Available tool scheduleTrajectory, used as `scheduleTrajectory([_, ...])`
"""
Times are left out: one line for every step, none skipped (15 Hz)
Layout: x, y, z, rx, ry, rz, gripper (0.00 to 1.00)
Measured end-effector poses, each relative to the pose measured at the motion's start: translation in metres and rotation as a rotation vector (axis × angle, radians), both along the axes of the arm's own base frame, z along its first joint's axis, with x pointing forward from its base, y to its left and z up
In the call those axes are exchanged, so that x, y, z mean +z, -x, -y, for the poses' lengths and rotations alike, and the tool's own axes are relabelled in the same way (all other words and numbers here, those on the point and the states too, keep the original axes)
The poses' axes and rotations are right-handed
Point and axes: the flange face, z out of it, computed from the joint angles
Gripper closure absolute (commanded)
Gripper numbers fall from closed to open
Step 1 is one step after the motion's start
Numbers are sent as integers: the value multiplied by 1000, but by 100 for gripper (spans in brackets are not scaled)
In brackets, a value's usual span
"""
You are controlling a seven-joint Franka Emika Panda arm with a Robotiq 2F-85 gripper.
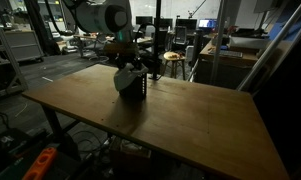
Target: Pick up the cloth on the counter and put it in the box
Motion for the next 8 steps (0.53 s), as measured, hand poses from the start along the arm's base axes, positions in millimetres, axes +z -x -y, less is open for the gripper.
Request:
scheduleTrajectory([0, -2, -3, 3, 0, -9, 99])
scheduleTrajectory([-1, -3, -6, 5, 0, -20, 98])
scheduleTrajectory([-2, -5, -8, 5, 0, -34, 98])
scheduleTrajectory([-3, -7, -8, 1, 0, -49, 97])
scheduleTrajectory([-2, -9, -8, -5, 1, -67, 99])
scheduleTrajectory([-1, -11, -7, -13, 1, -82, 98])
scheduleTrajectory([0, -13, -6, -21, 1, -93, 99])
scheduleTrajectory([1, -15, -5, -31, -1, -103, 97])
